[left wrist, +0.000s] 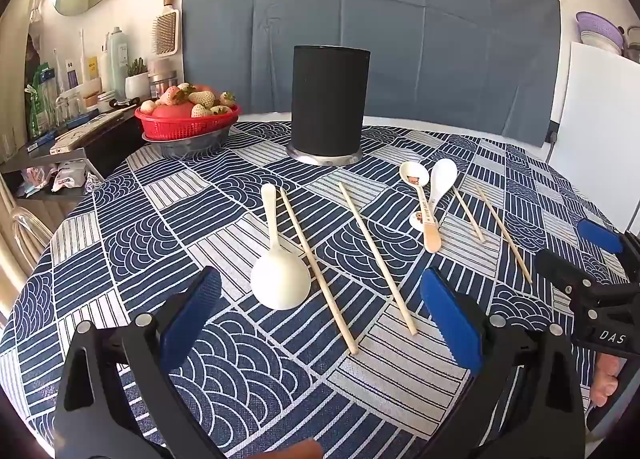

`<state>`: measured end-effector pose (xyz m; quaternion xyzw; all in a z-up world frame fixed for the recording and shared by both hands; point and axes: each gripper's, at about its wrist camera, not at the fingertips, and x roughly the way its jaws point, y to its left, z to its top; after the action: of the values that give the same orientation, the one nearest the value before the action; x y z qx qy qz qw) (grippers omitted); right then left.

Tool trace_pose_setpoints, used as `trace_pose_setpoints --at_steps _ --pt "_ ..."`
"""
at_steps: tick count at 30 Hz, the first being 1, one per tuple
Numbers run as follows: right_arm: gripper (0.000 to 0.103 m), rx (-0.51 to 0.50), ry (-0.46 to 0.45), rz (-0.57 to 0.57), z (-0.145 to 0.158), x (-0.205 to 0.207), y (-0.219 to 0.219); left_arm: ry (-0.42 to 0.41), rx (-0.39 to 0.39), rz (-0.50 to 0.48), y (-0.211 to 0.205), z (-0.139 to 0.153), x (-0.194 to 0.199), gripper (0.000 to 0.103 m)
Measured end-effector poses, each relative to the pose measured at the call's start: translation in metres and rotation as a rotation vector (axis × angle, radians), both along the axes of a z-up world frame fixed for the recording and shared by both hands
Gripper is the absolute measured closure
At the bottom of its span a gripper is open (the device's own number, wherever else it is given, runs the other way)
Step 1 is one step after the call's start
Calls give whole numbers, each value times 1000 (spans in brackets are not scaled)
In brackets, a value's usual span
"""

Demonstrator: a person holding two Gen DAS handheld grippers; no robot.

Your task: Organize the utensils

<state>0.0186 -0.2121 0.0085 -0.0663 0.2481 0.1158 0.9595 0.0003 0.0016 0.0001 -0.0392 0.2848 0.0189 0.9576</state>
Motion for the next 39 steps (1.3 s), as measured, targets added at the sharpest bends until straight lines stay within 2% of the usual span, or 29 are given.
trace_pose_setpoints --at_steps 8,39 --pt "7 -5 1 7 3 1 -1 -16 27 -2 0 -1 -7 5" --pt "7 -11 11 0 1 2 2 -25 20 -10 -2 3 -4 5"
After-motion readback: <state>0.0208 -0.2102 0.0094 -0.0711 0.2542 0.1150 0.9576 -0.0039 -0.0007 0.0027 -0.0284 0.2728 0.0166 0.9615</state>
